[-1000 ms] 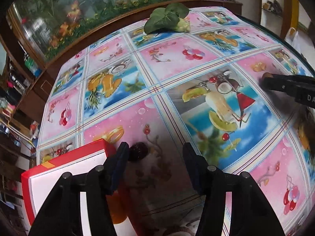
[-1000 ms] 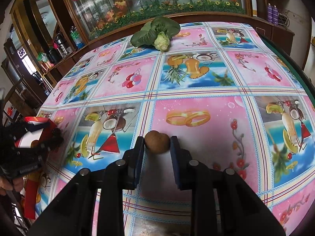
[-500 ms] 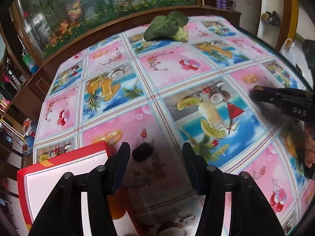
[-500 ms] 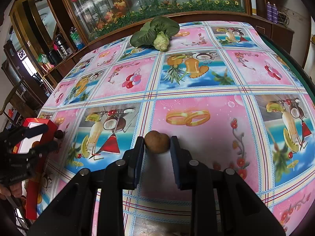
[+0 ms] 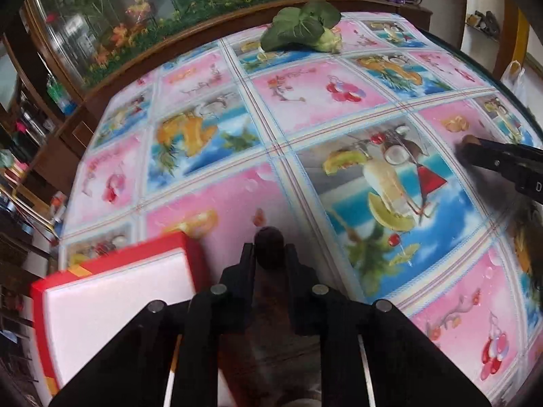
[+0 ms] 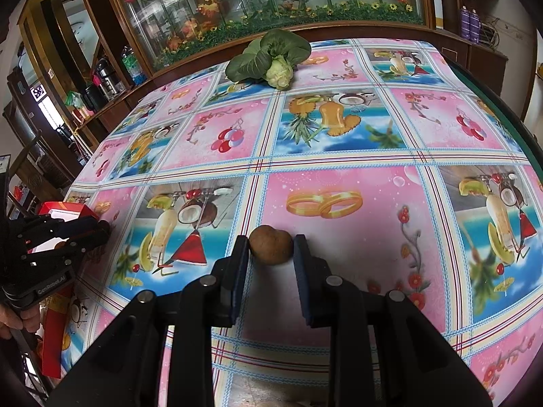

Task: Organize fruits
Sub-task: 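Carry the brown fruit and the date over the red tray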

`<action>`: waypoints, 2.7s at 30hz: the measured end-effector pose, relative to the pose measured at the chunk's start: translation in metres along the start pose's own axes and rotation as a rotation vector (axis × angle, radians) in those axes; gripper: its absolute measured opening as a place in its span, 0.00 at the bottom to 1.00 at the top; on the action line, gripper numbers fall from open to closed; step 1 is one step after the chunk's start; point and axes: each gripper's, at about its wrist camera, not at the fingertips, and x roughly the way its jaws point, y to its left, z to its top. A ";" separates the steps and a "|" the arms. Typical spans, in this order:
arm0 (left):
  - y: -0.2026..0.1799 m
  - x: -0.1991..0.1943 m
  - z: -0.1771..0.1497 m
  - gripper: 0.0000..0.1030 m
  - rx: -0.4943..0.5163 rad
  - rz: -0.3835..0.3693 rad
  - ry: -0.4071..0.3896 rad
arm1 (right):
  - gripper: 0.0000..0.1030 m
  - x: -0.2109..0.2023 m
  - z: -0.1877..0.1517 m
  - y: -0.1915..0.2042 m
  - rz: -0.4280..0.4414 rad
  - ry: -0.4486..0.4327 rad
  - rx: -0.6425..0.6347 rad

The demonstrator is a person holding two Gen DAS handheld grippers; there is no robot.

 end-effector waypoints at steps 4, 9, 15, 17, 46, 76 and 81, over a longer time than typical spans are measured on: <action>-0.004 -0.005 -0.001 0.14 -0.020 0.004 0.005 | 0.28 0.000 0.000 0.000 -0.001 0.000 -0.001; -0.002 -0.003 0.002 0.14 -0.095 0.007 0.012 | 0.28 -0.001 -0.001 0.003 0.001 0.001 -0.006; -0.004 -0.007 -0.001 0.14 -0.180 -0.014 0.003 | 0.28 -0.003 -0.001 0.005 -0.001 -0.007 -0.006; -0.010 -0.015 -0.003 0.14 -0.194 -0.021 -0.016 | 0.28 -0.007 -0.002 0.008 -0.008 -0.021 -0.016; -0.065 -0.090 -0.027 0.14 -0.179 -0.057 -0.213 | 0.28 -0.055 -0.009 0.044 -0.092 -0.246 -0.190; 0.021 -0.128 -0.085 0.14 -0.338 0.127 -0.323 | 0.28 -0.064 -0.035 0.119 0.033 -0.304 -0.225; 0.042 -0.131 -0.100 0.14 -0.378 0.161 -0.325 | 0.28 -0.062 -0.041 0.149 0.125 -0.278 -0.219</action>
